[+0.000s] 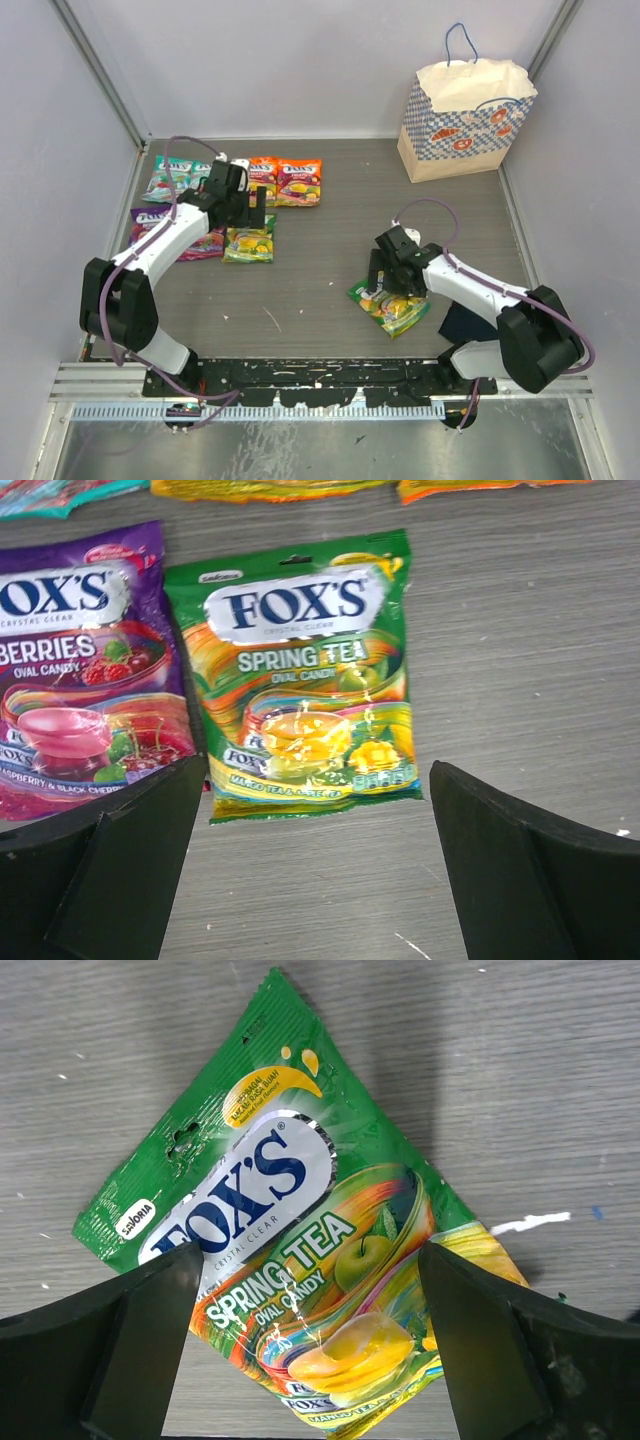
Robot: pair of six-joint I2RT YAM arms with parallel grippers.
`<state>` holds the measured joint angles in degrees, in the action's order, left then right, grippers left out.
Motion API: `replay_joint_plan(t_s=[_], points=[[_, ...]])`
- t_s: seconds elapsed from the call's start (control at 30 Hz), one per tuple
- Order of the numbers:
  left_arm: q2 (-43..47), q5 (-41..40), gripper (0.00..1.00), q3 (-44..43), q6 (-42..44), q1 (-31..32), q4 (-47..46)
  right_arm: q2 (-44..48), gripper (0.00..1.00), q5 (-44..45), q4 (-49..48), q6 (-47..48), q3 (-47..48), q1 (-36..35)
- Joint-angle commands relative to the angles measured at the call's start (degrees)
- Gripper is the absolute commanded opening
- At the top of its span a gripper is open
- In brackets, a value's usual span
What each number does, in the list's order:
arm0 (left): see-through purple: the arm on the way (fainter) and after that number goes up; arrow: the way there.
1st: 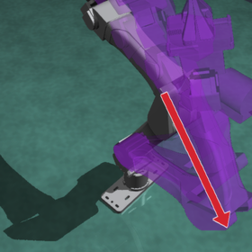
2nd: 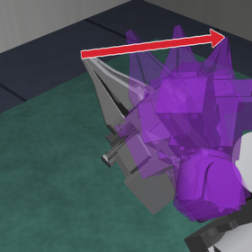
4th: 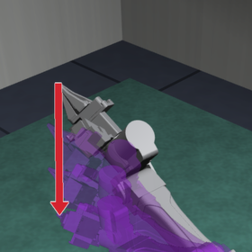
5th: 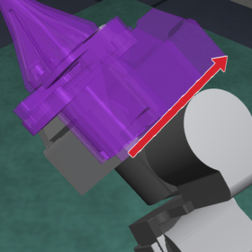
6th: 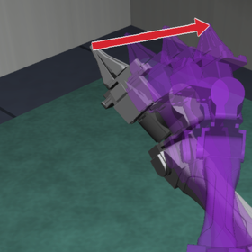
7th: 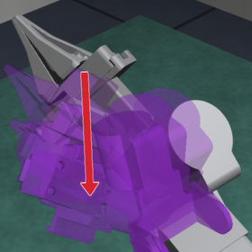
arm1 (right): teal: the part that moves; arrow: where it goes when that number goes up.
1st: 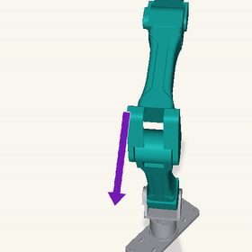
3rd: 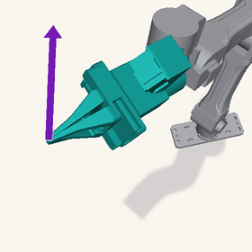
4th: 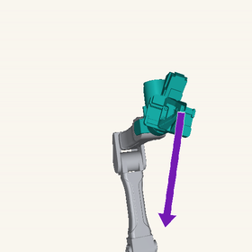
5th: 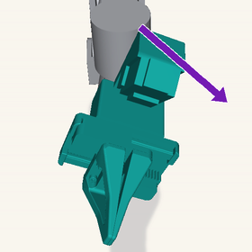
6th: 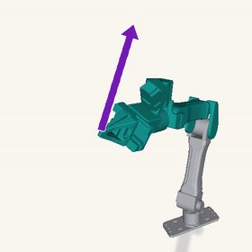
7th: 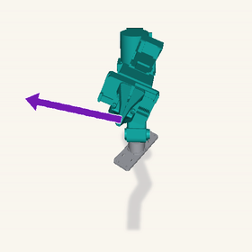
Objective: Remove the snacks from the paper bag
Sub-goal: Move the snack to the center of the board.
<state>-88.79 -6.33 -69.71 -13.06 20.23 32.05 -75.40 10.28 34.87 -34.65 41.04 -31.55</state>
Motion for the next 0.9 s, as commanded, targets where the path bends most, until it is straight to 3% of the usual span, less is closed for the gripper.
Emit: replay_joint_plan(t_s=[0.0, 0.67, 0.7, 0.8, 0.87], points=[[2.14, 1.65, 0.98, 2.22, -0.58, -2.55, -5.34, -1.89, 0.95, -0.65, -5.32, -8.25, 2.22, -1.13], [5.9, 7.35, 0.98, 3.71, -1.74, -8.72, -4.97, -27.6, 0.95, 19.65, -13.4, -55.44, 25.17, -12.29], [6.34, 7.52, 0.98, 3.85, -1.57, -8.91, -4.64, -27.98, 0.95, 20.56, -13.87, -54.41, 26.86, -12.37], [8.17, 8.02, 0.98, 4.74, -1.45, -9.43, -4.6, -26.14, 0.98, 28.75, -11.53, -39.11, 34.19, -13.91], [9.44, 8.46, 0.98, 5.33, -1.43, -9.51, -4.87, -22.76, 1.0, 31.86, -13.54, -19.6, 35.53, -14.43]])
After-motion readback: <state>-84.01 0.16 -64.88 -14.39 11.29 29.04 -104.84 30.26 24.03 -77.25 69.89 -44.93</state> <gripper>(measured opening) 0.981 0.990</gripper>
